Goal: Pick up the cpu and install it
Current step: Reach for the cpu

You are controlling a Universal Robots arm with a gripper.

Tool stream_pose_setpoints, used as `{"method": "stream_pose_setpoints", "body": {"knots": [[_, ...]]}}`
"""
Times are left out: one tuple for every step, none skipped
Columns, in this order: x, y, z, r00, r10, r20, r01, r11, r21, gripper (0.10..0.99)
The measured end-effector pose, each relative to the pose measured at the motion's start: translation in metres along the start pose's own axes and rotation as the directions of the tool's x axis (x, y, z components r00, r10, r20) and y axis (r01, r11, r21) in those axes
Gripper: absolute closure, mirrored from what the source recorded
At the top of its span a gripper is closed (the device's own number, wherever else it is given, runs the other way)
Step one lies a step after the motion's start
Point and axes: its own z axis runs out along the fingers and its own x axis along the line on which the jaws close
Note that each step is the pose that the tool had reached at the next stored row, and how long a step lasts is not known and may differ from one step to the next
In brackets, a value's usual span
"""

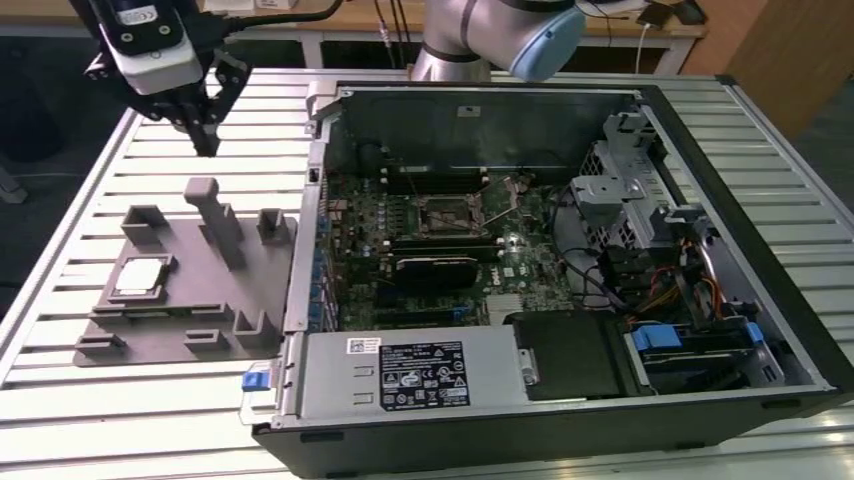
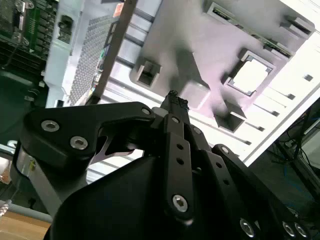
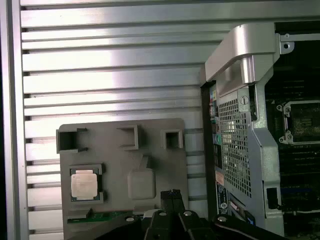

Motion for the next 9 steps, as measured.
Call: {"method": "stream_pose_setpoints", "body": {"knots": [[0.0016, -0.0001, 0.0008, 1.0000, 0.000, 0.0003, 0.000, 1.0000, 0.000, 0.980], [0.0030, -0.0003, 0.0015, 1.0000, 0.000, 0.0002, 0.000, 1.0000, 0.000, 0.980], [0.0040, -0.0004, 0.0023, 1.0000, 0.000, 0.0003, 0.000, 1.0000, 0.000, 0.980], [0.0049, -0.0005, 0.0031, 1.0000, 0.000, 0.0003, 0.000, 1.0000, 0.000, 0.980], [0.0058, -0.0006, 0.0039, 1.0000, 0.000, 0.0002, 0.000, 1.0000, 0.000, 0.980], [0.0067, -0.0007, 0.0047, 1.0000, 0.000, 0.0001, 0.000, 1.0000, 0.000, 0.980], [0.0077, -0.0008, 0.0054, 1.0000, 0.000, 0.0001, 0.000, 1.0000, 0.000, 0.980], [0.0089, -0.0009, 0.0060, 1.0000, 0.000, 0.0001, 0.000, 1.0000, 0.000, 0.980], [0.0104, -0.0010, 0.0067, 1.0000, 0.000, 0.0002, 0.000, 1.0000, 0.000, 0.980]]}}
